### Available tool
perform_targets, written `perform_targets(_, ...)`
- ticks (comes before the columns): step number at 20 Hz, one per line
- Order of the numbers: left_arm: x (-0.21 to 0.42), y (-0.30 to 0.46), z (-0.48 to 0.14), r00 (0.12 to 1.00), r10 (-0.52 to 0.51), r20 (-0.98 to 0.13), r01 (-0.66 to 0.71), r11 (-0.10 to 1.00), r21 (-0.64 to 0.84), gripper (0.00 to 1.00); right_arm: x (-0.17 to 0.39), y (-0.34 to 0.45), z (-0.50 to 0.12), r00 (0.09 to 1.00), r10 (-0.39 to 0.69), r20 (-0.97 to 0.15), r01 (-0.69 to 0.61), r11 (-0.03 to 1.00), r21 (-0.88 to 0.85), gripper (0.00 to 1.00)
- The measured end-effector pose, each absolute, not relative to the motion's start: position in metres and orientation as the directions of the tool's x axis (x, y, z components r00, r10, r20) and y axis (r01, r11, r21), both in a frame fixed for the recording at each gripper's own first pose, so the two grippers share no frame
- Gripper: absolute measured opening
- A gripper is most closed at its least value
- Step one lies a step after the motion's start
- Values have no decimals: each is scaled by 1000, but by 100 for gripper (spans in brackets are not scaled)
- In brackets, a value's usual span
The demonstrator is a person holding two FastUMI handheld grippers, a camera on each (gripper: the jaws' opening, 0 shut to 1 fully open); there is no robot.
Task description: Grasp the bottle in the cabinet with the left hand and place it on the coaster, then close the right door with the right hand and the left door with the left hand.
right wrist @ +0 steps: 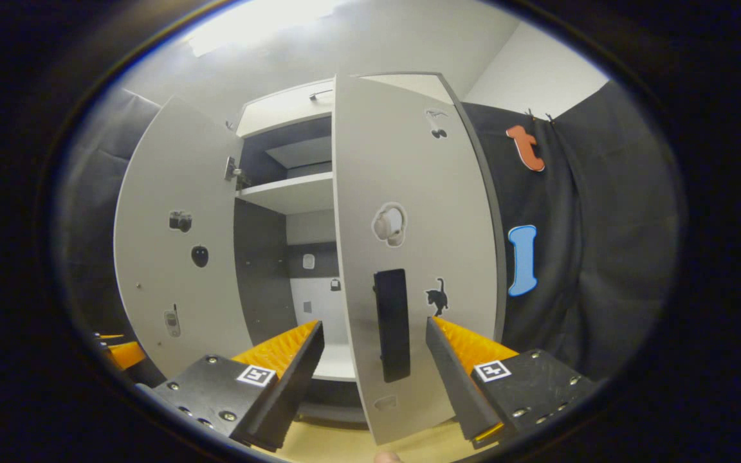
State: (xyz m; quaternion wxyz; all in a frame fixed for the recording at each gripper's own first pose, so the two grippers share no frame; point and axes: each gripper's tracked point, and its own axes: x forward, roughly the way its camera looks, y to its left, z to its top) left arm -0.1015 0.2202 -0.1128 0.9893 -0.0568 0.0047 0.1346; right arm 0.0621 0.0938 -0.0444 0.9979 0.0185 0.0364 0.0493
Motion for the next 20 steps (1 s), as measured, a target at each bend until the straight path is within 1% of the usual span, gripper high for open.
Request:
perform_targets(1, -100, 230, -111, 958, 285, -21, -286, 954, -94, 94, 59, 91, -44, 993, 90, -70, -88, 996, 35, 96)
perform_targets(2, -99, 238, -109, 953, 303, -16, -303, 950, -72, 94, 58, 87, -44, 994, 81, -68, -79, 996, 31, 92)
perform_targets(4, -94, 247, -107, 947, 320, -2, -320, 946, -42, 94, 55, 80, -41, 996, 64, -62, -62, 998, 27, 92)
perform_targets(5, -91, 248, -107, 947, 322, -3, -322, 946, -34, 94, 54, 78, -40, 997, 55, -58, -53, 998, 27, 96)
perform_targets(6, -87, 248, -107, 947, 321, -3, -321, 947, -28, 94, 53, 76, -39, 997, 48, -54, -46, 999, 27, 96)
perform_targets(7, -83, 248, -104, 949, 314, 3, -314, 949, -26, 94, 50, 74, -38, 998, 41, -49, -39, 999, 26, 92)
perform_targets(8, -81, 249, -101, 948, 318, 11, -318, 948, -20, 94, 49, 72, -38, 998, 35, -46, -34, 999, 23, 92)
perform_targets(9, -79, 252, -101, 947, 322, 15, -322, 947, -11, 93, 47, 70, -39, 998, 30, -47, -29, 999, 21, 96)
perform_targets(13, -74, 249, -104, 959, 283, 9, -283, 959, -20, 93, 43, 70, -39, 999, 27, -47, -26, 999, 26, 96)
perform_targets(14, -72, 248, -106, 963, 268, 2, -268, 963, -38, 93, 42, 70, -38, 998, 28, -47, -27, 999, 24, 92)
perform_targets(15, -72, 246, -107, 966, 258, -5, -257, 965, -58, 94, 41, 71, -39, 999, 27, -46, -26, 999, 21, 96)
perform_targets(16, -71, 246, -109, 967, 253, -16, -254, 964, -76, 94, 41, 71, -38, 999, 26, -45, -25, 999, 19, 92)
perform_targets(17, -71, 246, -111, 968, 248, -21, -249, 965, -87, 94, 39, 71, -39, 999, 26, -44, -25, 1000, 17, 92)
perform_targets(18, -71, 246, -110, 970, 243, -20, -244, 965, -92, 94, 38, 70, -39, 999, 22, -44, -22, 1000, 13, 96)
perform_targets(20, -69, 243, -110, 973, 229, -17, -229, 969, -91, 93, 37, 67, -40, 999, 13, -43, -13, 1000, 9, 96)
